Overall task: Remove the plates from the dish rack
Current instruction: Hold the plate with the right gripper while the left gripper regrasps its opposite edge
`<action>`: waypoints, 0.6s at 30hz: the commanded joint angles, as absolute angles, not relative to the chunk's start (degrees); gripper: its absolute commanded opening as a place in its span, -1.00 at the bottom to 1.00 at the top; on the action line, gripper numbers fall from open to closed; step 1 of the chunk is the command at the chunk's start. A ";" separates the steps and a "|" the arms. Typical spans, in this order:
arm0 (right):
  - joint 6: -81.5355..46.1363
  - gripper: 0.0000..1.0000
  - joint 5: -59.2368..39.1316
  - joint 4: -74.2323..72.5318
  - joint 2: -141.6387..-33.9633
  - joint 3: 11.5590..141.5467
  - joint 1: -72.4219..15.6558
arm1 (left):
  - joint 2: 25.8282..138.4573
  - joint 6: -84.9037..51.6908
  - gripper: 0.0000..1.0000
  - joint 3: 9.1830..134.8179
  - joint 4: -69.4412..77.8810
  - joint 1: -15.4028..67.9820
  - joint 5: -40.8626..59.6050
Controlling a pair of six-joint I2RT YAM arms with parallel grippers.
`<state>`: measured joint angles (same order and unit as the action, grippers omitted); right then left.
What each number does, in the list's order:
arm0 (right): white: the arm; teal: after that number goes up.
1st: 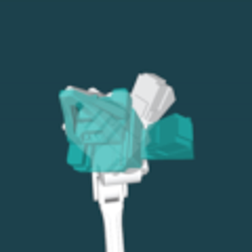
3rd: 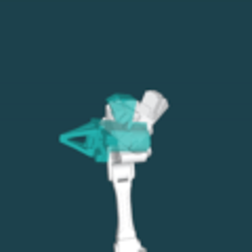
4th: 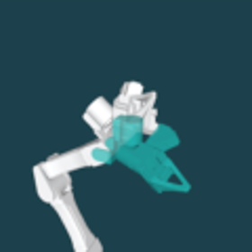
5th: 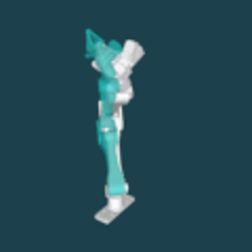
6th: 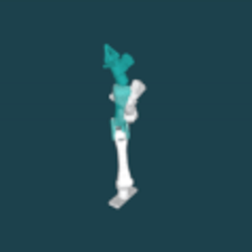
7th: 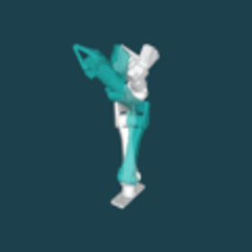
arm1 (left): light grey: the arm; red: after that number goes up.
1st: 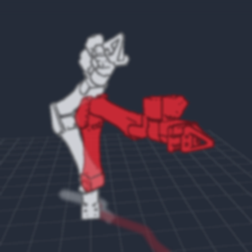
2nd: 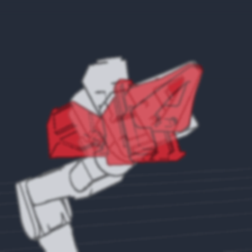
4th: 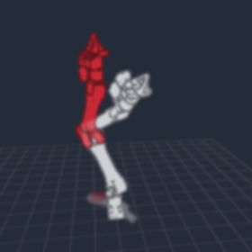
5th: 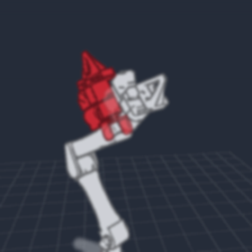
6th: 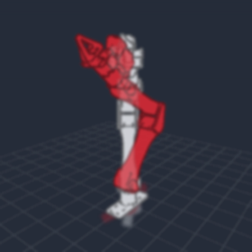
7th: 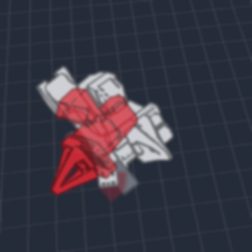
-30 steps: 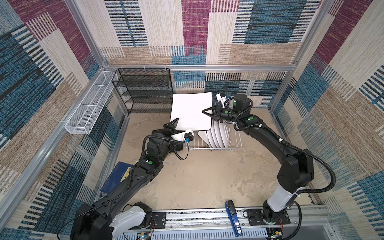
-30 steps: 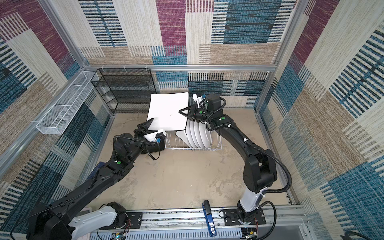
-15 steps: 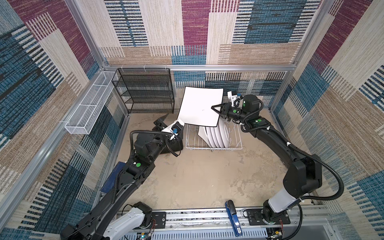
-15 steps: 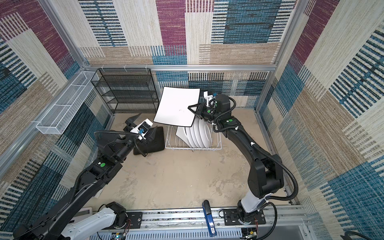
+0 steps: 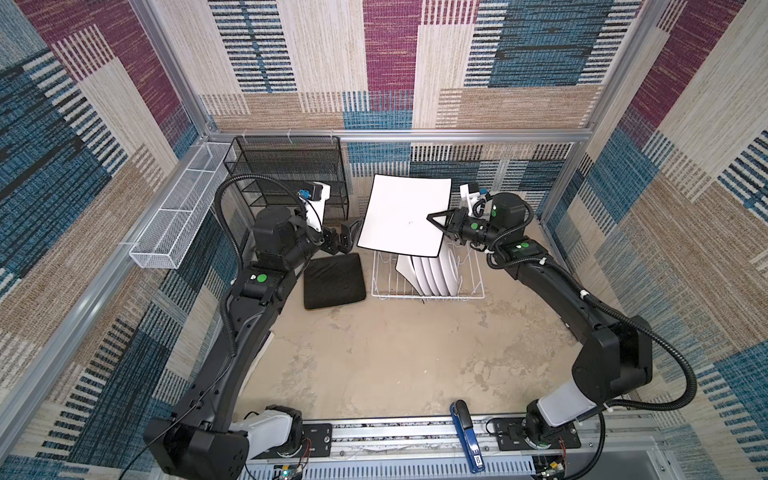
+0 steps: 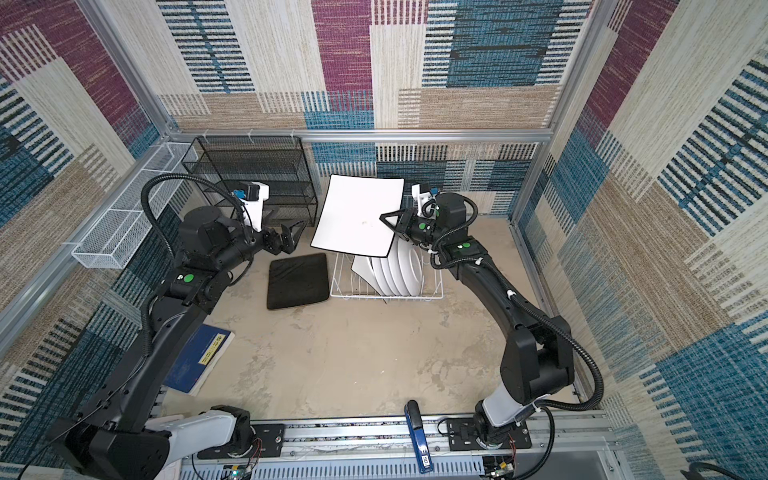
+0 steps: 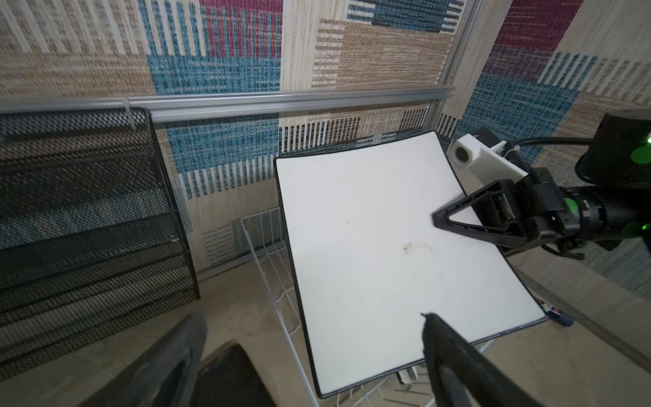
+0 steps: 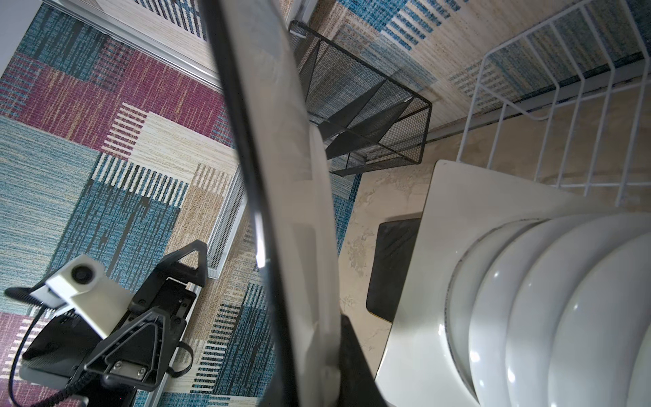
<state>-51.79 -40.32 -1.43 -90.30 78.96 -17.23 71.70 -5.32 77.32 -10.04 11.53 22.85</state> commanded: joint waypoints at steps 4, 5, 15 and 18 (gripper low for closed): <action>-50.15 -1.00 -44.26 -11.61 -89.42 79.61 -17.13 | 78.79 -23.69 0.94 81.60 -10.54 6.33 39.99; -49.84 -1.00 -44.54 -11.69 -89.44 79.53 -17.13 | 80.00 -25.42 0.94 81.66 -9.68 5.79 41.68; -48.25 -1.00 -47.61 -11.71 -90.65 80.49 -17.14 | 91.51 -41.28 0.89 81.79 3.91 5.44 56.12; -48.31 -1.00 -48.65 -11.78 -91.44 80.60 -17.09 | 94.82 -46.09 0.84 82.07 8.36 5.75 60.37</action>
<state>-48.21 -45.58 -2.55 -91.33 79.61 -17.21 93.10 -38.26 81.54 0.97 5.43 53.80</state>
